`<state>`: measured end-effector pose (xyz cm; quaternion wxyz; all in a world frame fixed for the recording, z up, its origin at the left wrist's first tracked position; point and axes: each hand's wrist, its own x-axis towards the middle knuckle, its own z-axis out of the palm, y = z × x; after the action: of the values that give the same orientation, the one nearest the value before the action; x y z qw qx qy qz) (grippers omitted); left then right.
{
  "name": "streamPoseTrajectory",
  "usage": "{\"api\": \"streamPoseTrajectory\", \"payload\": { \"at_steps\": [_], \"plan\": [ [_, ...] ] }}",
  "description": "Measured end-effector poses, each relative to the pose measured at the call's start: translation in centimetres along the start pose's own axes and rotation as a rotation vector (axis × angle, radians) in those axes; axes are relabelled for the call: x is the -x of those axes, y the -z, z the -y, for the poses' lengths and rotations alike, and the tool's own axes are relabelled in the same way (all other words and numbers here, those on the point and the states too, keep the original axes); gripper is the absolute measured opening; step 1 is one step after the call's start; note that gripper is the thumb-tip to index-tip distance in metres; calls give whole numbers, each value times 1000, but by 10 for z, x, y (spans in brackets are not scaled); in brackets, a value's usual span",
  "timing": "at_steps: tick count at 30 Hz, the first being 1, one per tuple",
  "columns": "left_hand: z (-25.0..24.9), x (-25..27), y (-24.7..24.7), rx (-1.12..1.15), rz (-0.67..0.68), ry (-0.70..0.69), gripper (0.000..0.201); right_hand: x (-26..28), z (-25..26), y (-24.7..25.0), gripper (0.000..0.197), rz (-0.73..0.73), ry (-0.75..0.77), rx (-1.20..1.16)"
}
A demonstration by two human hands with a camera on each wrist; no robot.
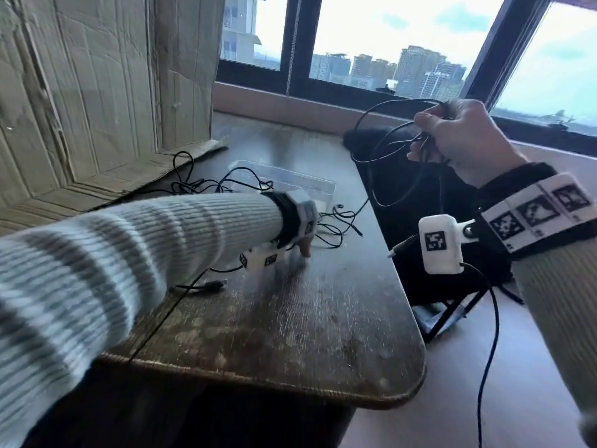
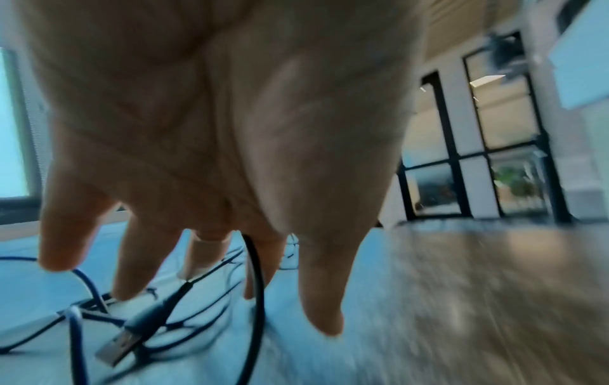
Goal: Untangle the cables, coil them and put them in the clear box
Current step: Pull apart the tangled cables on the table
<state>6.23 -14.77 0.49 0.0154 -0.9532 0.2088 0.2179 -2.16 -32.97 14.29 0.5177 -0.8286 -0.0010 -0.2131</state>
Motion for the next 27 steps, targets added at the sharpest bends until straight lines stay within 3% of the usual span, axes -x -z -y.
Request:
{"api": "streamPoseTrajectory", "payload": {
  "at_steps": [4, 6, 10, 13, 16, 18, 20, 23, 27],
  "plan": [
    [16, 8, 20, -84, 98, -96, 43, 18, 4, -2, 15, 190, -152, -199],
    [29, 19, 36, -57, 165, -126, 40, 24, -10, -15, 15, 204, -259, -273],
    [53, 53, 45, -157, 7, -57, 61, 31, -53, -48, 17, 276, -471, -220],
    [68, 63, 41, -124, -92, -40, 60, 41, -79, -77, 23, 390, -540, 43],
    [74, 72, 28, -61, -136, -70, 57, 51, -84, -91, 51, 655, -353, 810],
    [77, 76, 17, -34, -132, -85, 57, 55, -77, -95, 58, 736, -253, 1037],
    [79, 79, 6, -23, -124, -112, 57, 49, -73, -90, 64, 745, -251, 1049],
    [81, 81, -9, -31, -137, -159, 54, 36, -70, -79, 74, 628, -166, 934],
    [72, 79, -28, 46, -126, -205, 66, 44, -40, -71, 49, 584, 33, 570]
  ]
}}
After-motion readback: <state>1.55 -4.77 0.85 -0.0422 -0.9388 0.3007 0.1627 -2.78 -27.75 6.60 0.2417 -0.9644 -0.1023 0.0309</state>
